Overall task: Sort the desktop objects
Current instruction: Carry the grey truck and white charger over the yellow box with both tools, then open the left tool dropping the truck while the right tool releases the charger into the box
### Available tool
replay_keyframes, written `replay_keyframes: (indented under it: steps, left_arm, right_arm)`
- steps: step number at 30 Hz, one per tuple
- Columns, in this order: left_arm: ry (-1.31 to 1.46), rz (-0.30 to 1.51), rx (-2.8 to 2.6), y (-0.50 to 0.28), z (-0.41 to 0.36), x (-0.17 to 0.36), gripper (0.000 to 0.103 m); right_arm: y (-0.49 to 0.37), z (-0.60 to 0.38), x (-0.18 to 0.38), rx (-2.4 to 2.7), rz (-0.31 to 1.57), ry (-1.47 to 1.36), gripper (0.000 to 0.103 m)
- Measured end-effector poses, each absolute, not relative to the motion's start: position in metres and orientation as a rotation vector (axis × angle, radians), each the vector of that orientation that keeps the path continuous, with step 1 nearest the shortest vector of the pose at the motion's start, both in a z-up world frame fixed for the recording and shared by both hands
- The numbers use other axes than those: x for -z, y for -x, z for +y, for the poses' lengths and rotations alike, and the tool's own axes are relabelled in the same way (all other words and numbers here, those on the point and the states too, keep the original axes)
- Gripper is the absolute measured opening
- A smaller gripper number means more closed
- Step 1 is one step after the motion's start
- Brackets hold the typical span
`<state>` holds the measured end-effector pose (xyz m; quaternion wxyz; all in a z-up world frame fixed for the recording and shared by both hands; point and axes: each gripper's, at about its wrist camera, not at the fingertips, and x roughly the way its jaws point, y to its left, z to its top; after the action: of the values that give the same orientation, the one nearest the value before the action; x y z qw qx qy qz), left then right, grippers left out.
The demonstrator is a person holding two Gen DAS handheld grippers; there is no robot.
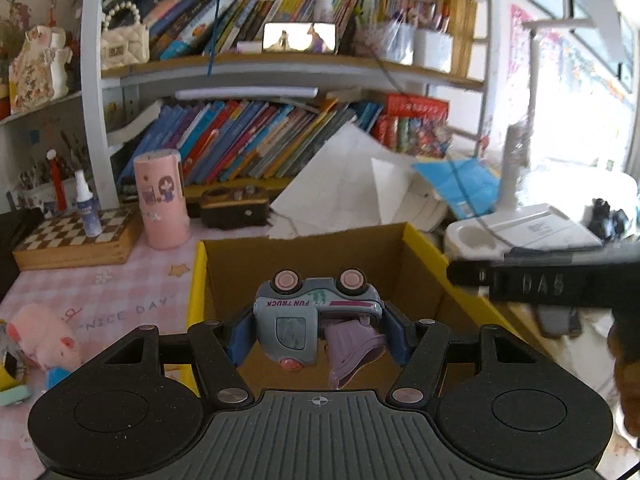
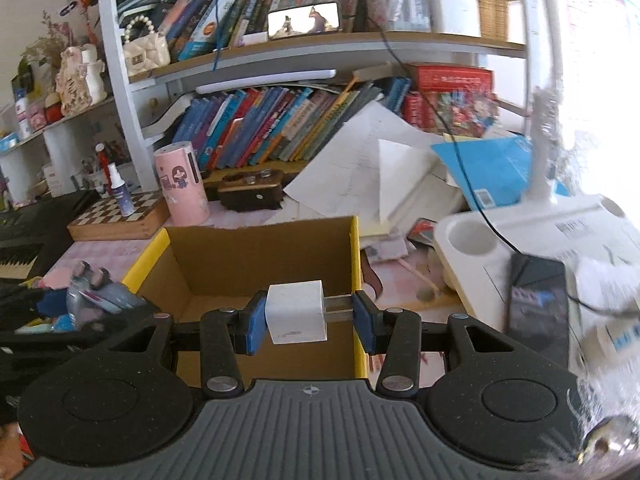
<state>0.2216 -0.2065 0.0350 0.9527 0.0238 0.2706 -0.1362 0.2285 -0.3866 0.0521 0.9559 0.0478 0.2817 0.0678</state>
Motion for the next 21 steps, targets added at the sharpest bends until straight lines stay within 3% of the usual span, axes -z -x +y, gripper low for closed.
replay_keyframes:
  steps: [6, 21]
  left_arm:
    - [-0.073, 0.619, 0.235, -0.238, -0.22, -0.019, 0.064]
    - [-0.066, 0.778, 0.232, -0.27, -0.23, 0.004, 0.064]
  right_arm:
    - [-0.27, -0.388, -0.053, -0.217, 0.595, -0.059, 0.042]
    - [-0.359, -0.345, -0.015, -0.397, 0.879, 0.022, 0.042]
